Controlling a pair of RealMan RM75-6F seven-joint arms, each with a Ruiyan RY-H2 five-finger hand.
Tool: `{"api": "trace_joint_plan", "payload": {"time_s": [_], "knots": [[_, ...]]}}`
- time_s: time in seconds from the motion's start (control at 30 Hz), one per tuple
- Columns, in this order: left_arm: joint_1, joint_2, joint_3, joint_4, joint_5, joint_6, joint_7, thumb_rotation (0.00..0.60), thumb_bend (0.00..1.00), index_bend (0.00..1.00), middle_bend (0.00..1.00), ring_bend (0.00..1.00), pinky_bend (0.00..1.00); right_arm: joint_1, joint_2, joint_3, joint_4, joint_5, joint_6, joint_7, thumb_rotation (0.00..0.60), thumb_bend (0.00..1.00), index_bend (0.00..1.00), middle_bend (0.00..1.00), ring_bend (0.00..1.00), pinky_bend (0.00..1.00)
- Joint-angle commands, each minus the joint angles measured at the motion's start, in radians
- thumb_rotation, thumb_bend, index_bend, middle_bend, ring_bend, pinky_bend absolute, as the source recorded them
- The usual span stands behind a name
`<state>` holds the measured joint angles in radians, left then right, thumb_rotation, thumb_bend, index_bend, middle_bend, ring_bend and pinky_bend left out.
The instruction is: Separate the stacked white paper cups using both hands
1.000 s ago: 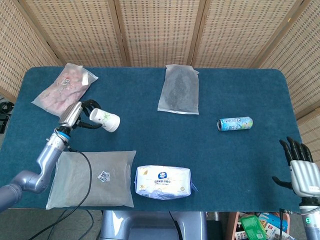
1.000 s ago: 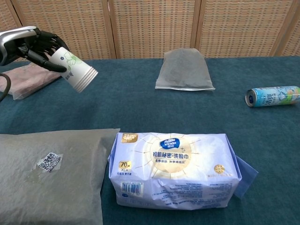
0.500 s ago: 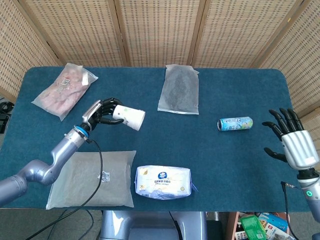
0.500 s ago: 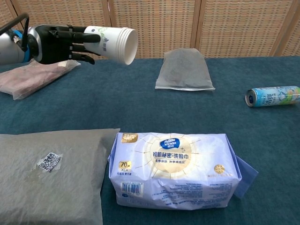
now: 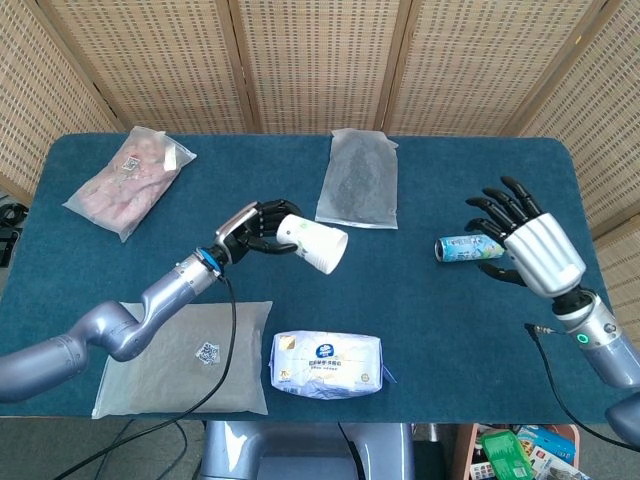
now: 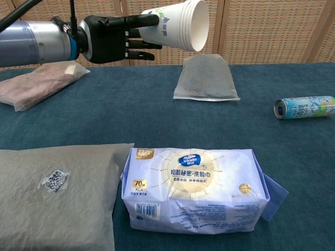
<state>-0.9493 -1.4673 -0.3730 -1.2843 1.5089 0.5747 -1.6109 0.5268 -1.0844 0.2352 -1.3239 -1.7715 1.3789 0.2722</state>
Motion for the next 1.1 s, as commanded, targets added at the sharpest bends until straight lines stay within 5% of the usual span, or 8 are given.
{"api": "trace_joint_plan", "payload": {"time_s": [0.03, 0.47, 1.1], "knots": [[-0.029, -0.029, 0.015, 0.027, 0.009, 0.004, -0.02, 0.6, 0.2, 0.47, 0.46, 0.44, 0.5, 0.031, -0.006, 0.006, -0.009, -0.007, -0.017, 0.005, 0.6, 0.23, 0.44, 0.33, 0.22, 0.14], [-0.11, -0.122, 0.043, 0.108, -0.014, 0.01, -0.056, 0.6, 0.2, 0.47, 0.46, 0.44, 0.5, 0.143, -0.087, -0.011, -0.024, -0.065, -0.038, -0.035, 0.6, 0.28, 0.49, 0.37, 0.25, 0.17], [-0.143, -0.143, 0.079, 0.121, -0.042, 0.031, -0.076, 0.6, 0.2, 0.47, 0.46, 0.44, 0.5, 0.228, -0.183, -0.028, -0.018, -0.081, -0.029, -0.107, 0.6, 0.36, 0.52, 0.38, 0.28, 0.2]]}}
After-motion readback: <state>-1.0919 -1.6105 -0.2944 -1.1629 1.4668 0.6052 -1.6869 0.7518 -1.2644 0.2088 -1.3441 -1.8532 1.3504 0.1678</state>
